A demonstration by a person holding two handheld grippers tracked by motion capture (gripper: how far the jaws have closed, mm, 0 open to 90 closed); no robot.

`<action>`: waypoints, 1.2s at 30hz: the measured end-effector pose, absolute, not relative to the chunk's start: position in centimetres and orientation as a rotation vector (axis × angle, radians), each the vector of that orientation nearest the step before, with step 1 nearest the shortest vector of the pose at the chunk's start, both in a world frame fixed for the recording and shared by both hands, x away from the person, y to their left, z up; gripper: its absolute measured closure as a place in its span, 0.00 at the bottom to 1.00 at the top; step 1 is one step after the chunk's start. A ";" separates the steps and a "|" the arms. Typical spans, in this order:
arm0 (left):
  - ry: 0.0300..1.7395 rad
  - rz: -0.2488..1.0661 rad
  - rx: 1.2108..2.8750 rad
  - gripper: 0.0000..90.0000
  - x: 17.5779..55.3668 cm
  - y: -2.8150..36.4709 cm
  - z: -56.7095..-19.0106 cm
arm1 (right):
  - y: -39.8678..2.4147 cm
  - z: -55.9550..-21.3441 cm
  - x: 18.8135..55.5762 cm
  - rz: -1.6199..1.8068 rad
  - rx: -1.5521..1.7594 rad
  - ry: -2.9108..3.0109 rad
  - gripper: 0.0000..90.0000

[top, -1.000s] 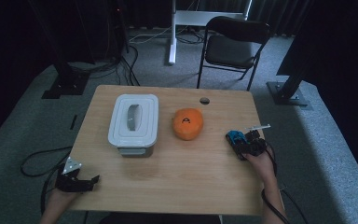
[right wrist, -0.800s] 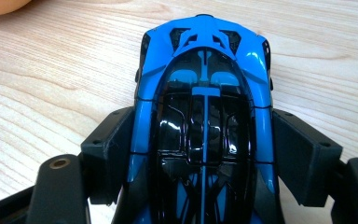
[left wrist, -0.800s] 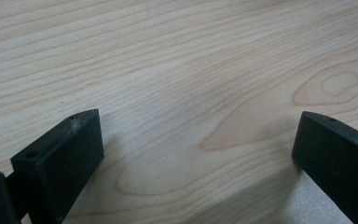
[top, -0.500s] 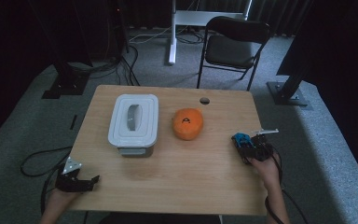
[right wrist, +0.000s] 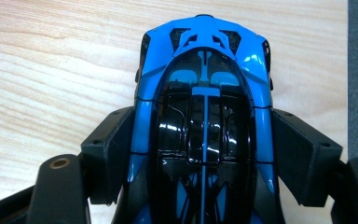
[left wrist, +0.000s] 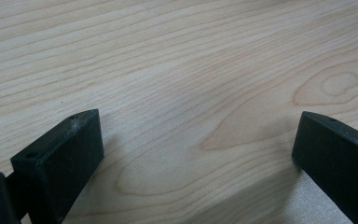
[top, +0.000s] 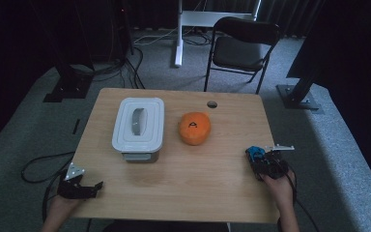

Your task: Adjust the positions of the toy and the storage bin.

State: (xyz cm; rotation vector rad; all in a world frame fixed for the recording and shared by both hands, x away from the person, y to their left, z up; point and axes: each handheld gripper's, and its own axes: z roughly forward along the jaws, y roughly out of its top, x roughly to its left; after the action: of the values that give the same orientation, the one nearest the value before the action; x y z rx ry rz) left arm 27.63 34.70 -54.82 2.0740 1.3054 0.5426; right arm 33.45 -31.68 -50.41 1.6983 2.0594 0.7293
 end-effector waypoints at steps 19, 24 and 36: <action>1.307 0.543 2.075 0.03 27.6 34.7 -54.8 | -32.5 -51.8 28.1 0.671 1.791 1.963 0.29; 1.308 0.544 2.074 0.03 27.6 34.7 -54.8 | -32.3 -51.6 26.9 0.688 1.788 1.941 0.29; 1.309 0.545 2.073 0.03 27.6 34.7 -54.8 | -32.3 -52.8 25.3 0.630 1.793 1.955 0.29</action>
State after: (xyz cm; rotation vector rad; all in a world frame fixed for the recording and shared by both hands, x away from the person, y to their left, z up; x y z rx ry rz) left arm 27.63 34.68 -54.82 2.0728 1.3089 0.5452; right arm 25.33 -32.29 -52.79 1.7931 1.9546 0.6299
